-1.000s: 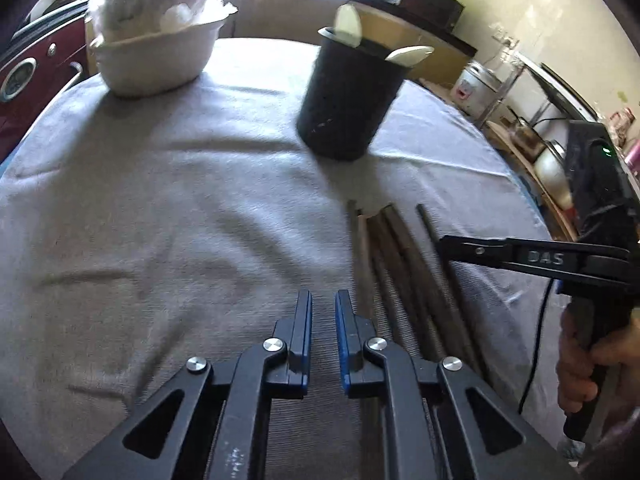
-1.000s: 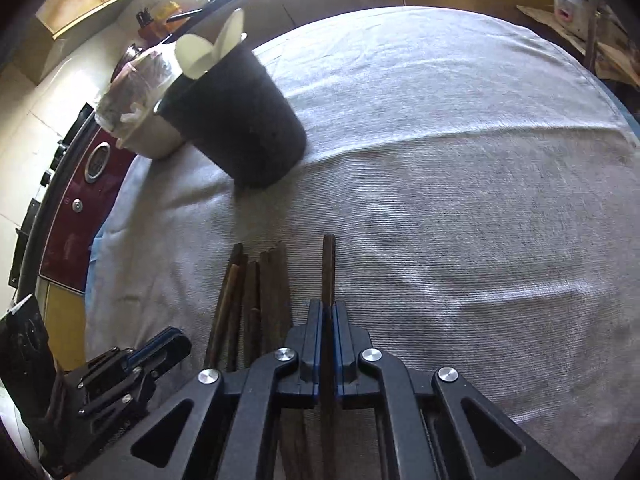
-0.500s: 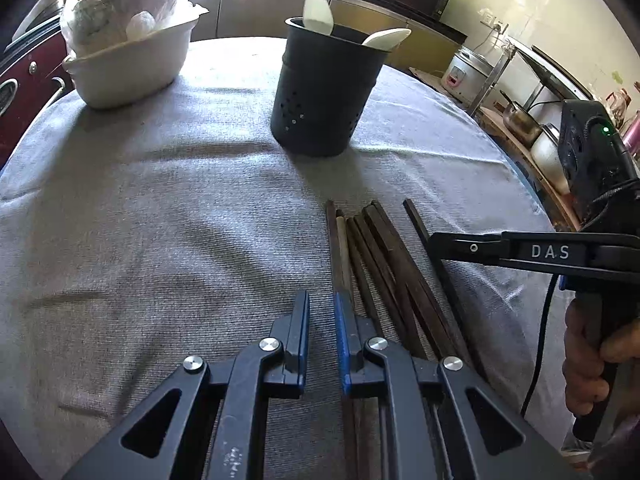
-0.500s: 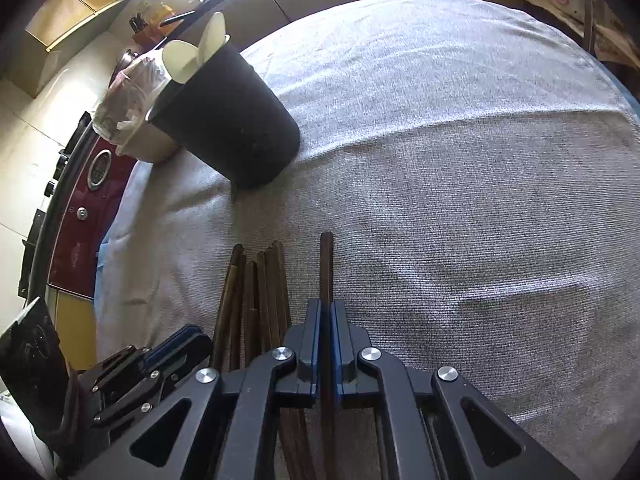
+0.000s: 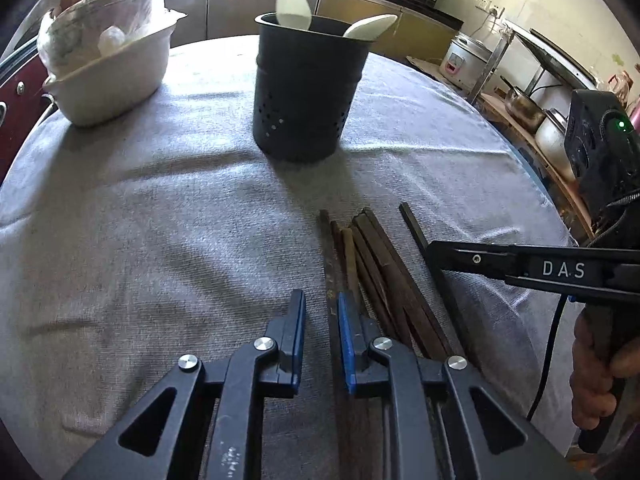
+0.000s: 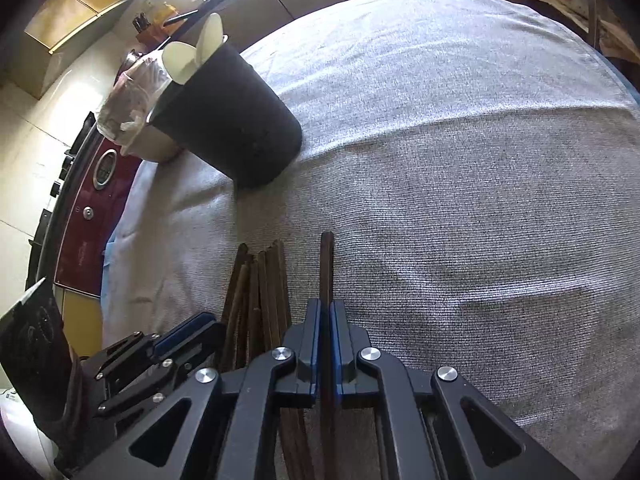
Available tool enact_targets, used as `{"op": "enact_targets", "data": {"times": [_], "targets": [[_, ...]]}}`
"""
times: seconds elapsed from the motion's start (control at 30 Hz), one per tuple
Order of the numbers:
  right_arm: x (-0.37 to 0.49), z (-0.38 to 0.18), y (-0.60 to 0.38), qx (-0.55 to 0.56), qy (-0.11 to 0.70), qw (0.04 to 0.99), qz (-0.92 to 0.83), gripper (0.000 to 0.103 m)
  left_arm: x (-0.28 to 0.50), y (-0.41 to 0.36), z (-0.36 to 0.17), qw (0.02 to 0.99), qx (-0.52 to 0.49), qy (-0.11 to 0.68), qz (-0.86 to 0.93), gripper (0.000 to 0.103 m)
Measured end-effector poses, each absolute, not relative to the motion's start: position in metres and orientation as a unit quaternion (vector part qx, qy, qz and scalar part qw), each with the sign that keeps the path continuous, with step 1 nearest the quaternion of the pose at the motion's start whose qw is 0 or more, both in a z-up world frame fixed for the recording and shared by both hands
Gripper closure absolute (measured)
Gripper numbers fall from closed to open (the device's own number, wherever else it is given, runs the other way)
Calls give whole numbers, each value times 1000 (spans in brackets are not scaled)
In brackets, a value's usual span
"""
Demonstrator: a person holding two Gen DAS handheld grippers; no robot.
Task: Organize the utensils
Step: 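Close the right gripper on one chopstick while the left gripper grasps another, then lift the chopsticks with both grippers and carry them above the black holder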
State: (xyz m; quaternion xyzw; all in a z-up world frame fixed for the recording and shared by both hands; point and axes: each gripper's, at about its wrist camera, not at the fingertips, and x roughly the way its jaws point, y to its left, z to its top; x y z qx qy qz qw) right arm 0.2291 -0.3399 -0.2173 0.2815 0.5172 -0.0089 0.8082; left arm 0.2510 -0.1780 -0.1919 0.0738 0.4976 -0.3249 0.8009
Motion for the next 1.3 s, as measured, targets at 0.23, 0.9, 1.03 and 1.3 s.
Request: {"op": "enact_targets", "data": {"times": [0.23, 0.9, 1.03, 1.3], "targets": [[230, -217, -344, 281, 520, 807, -6, 98, 259, -170, -194, 797, 68, 500, -332, 85], [268, -208, -336, 215, 599, 770, -42, 88, 305, -148, -189, 758, 41, 577, -303, 85], [276, -208, -332, 202, 611, 764, -44, 87, 312, -157, -191, 745, 33, 601, -289, 81], [300, -204, -320, 156, 634, 756, -48, 90, 331, -171, -194, 713, 25, 651, -261, 78]]}}
